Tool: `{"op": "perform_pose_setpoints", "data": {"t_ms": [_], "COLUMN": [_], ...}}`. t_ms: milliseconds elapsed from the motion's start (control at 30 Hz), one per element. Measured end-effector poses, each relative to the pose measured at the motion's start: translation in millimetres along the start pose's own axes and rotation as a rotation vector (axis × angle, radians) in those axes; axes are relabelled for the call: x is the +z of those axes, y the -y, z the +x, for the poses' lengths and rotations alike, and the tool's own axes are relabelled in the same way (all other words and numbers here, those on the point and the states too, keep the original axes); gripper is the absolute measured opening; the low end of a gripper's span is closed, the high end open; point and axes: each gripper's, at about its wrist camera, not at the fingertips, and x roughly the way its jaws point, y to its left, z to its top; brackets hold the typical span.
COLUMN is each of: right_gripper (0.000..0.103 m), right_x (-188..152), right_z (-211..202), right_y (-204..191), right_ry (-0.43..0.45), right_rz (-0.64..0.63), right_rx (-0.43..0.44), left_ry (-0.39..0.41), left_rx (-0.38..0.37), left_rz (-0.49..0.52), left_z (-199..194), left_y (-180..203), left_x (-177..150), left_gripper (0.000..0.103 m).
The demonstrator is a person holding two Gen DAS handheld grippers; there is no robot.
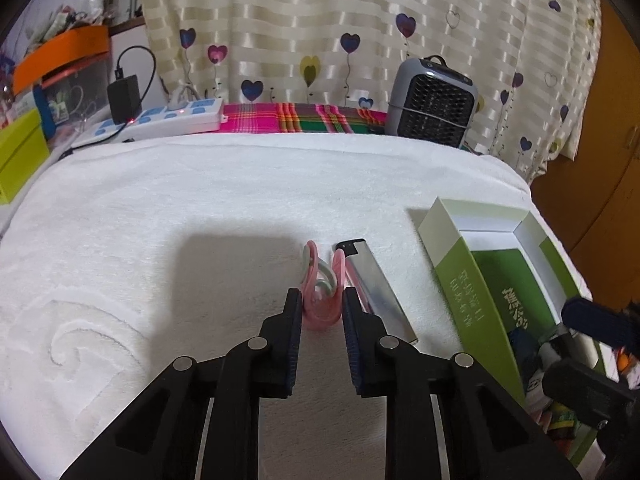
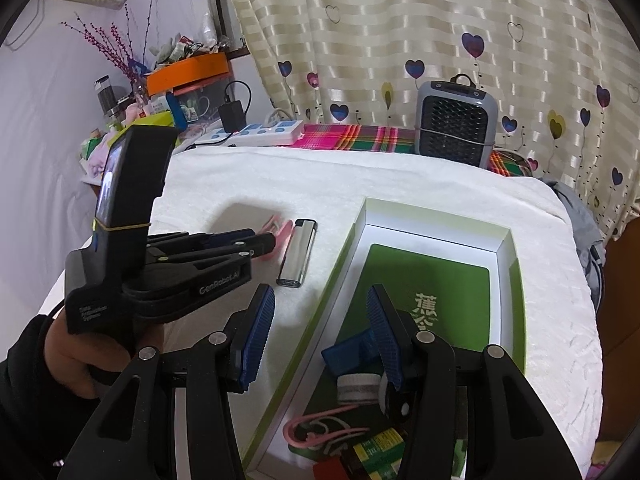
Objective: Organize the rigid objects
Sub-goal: 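Withdraw both grippers toward the pink clip and silver case, then grasp the pink clip with the left gripper while the right gripper grasps the silver case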
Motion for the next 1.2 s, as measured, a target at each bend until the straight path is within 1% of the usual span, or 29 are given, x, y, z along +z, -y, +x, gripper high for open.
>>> {"op": "perform_pose_setpoints", "data": {"t_ms": [167,200,233,300,400,500,567,633,700,900,1033,1133,1200], "right_gripper": [0.049,0.049,0.049,0.049,0.049,0.049,0.049,0.049,0.049,0.049,0.049,0.049,0.049], "right_x": [4,5,6,9,13,15,16,19,24,31,33,35,36], "right_z": [5,6,6,7,11,21,26,33,40,71,91,103,111], "right_y": [-6,-8,-9,-12,-17,-24,-27,-30,-32,-49,-50,-48,-49], "right_ry": [-0.005,-0.006,-0.007,-0.007,-0.006,-0.02,-0.029,-0.039,-0.051,-0.125,-0.173,-0.219,-0.255], "right_rz": [-0.015,-0.02,-0.026,-0.037,-0.051,-0.065,-0.074,-0.084,-0.097,-0.174,-0.192,-0.181,-0.199], "right_rx": [0.003,0.003,0.004,0.005,0.013,0.023,0.02,0.02,0.015,-0.036,-0.081,-0.098,-0.113], "left_ry": [-0.003,-0.002,-0.002,0.002,0.004,0.003,0.011,0.027,0.035,0.045,0.048,0.046,0.044], "left_rx": [0.016,0.017,0.021,0.03,0.032,0.007,-0.01,-0.028,-0.031,-0.033,-0.037,-0.045,-0.055], "left_rz": [0.027,0.029,0.034,0.043,0.038,0.041,0.043,0.051,0.049,-0.013,-0.042,-0.051,-0.052], "left_z": [-7,-10,-13,-21,-28,-28,-28,-29,-30,-34,-35,-34,-34], "left_y": [-3,-5,-7,-12,-22,-26,-26,-25,-27,-46,-55,-58,-59], "left_x": [-3,-4,-5,-9,-16,-18,-17,-15,-15,-13,-11,-11,-11], "left_gripper": [0.019,0.012,0.006,0.004,0.004,0.004,0.007,0.014,0.014,0.014,0.014,0.014,0.014]}}
